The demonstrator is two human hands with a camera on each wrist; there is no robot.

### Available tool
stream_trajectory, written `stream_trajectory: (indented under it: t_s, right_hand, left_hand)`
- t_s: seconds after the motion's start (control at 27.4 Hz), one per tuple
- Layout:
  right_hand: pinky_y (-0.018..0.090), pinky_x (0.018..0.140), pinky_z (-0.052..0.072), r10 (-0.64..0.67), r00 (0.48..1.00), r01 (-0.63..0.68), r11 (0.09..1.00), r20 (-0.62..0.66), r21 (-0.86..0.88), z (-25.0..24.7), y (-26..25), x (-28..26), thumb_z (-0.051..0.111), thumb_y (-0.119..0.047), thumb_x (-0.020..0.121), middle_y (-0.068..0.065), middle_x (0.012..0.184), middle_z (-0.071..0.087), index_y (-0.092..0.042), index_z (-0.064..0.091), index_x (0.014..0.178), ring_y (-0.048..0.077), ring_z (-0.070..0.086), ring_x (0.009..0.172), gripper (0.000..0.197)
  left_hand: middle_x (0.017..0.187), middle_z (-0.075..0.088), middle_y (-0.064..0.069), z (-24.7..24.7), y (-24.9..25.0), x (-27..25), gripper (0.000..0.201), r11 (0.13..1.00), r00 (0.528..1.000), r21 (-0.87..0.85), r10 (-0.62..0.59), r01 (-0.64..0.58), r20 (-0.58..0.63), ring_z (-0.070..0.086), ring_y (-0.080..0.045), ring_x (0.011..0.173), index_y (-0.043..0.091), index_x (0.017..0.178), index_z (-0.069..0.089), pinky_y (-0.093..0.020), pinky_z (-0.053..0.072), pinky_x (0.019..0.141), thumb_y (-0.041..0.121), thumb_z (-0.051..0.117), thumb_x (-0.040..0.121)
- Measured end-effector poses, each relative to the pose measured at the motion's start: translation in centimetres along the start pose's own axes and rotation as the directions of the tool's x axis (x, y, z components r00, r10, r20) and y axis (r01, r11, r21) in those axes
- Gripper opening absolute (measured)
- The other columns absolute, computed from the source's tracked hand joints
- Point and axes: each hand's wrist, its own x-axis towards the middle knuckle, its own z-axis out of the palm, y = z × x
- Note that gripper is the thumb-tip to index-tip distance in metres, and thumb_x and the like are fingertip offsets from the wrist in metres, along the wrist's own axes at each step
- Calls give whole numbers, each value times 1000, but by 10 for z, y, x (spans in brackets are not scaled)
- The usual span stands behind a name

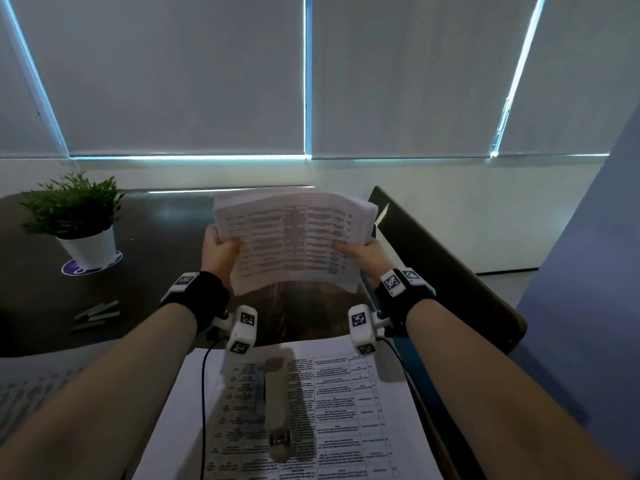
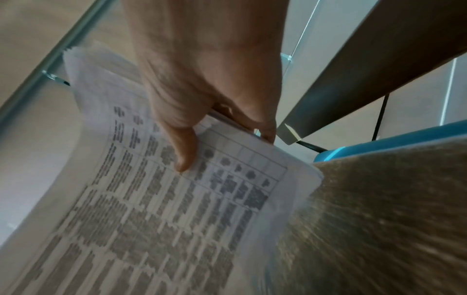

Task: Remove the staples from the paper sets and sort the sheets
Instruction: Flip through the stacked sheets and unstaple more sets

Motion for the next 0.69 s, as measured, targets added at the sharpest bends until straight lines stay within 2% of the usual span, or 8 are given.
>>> stream_trajectory:
  t_s: [0.07, 0.15, 0.22, 0.33, 0.44, 0.55, 0.62, 0.69]
  right_hand:
    - [53, 96, 53, -90, 995, 87, 995, -44, -50, -2, -3, 0, 84, -22, 76, 14, 116, 68, -5, 60, 123, 32, 66, 109, 55]
    - [39, 97, 52, -218, 972, 200, 962, -83, -187, 0, -12, -4, 79, -27, 82, 1, 121, 58, -15, 44, 139, 18, 60, 109, 68]
    - [19, 88, 48, -400, 913, 332, 845, -83, -419, 2, -23, -6, 63, -21, 95, -4, 114, 53, -21, 42, 143, 8, 55, 101, 52]
    - [25, 84, 55, -570, 818, 420, 688, -81, -592, -3, -32, -3, 55, -19, 99, 1, 105, 65, -12, 63, 122, 15, 63, 96, 25]
    - [18, 82, 47, -608, 784, 402, 648, -122, -647, -9, -34, 1, 55, -18, 99, 4, 102, 70, -9, 70, 108, 13, 62, 93, 20]
    - [24, 88, 46, -649, 760, 401, 502, -27, -767, -17, -41, 5, 56, -14, 97, 7, 104, 67, -8, 71, 103, 15, 58, 96, 17]
    - [25, 86, 45, -616, 788, 360, 420, 31, -833, -21, -45, 11, 59, -12, 94, 8, 104, 62, -7, 72, 98, 18, 55, 96, 14]
    - [21, 80, 41, -557, 828, 331, 402, 59, -854, -21, -49, 13, 61, -13, 93, 7, 101, 59, -6, 72, 96, 16, 54, 91, 12]
  left_hand:
    - [87, 55, 0, -1, -2, -3, 40, 999, 999, 19, -26, 26, 18, 55, -18, 84, 11, 112, 44, -27, 46, 62, -15, 36, 83]
    - [89, 59, -1, -2, -10, -7, 35, 994, 991, 50, -102, 98, 83, 58, -19, 83, 10, 113, 50, -28, 47, 63, -11, 38, 88]
    - [97, 63, -7, -2, -15, -5, 28, 988, 982, 37, -156, 152, 109, 60, -25, 92, 11, 112, 54, -40, 52, 76, -5, 42, 92]
    - [110, 64, -13, -2, -16, 0, 26, 985, 979, 33, -173, 170, 111, 62, -33, 103, 13, 112, 56, -52, 49, 92, 0, 45, 92]
    - [110, 65, -11, -2, -15, 0, 24, 985, 979, 44, -172, 168, 109, 62, -33, 105, 16, 108, 57, -54, 49, 93, 2, 46, 92]
    - [108, 66, -9, -3, -14, -1, 24, 989, 981, 38, -149, 145, 121, 64, -31, 102, 22, 100, 58, -54, 51, 90, 2, 47, 91]
    - [109, 66, -10, -6, -13, -2, 27, 990, 981, 26, -142, 140, 134, 64, -31, 103, 24, 99, 59, -54, 51, 89, 2, 46, 91]
    - [109, 66, -10, -8, -13, -2, 28, 991, 982, 32, -131, 128, 134, 63, -31, 104, 24, 98, 59, -54, 50, 90, 0, 45, 91]
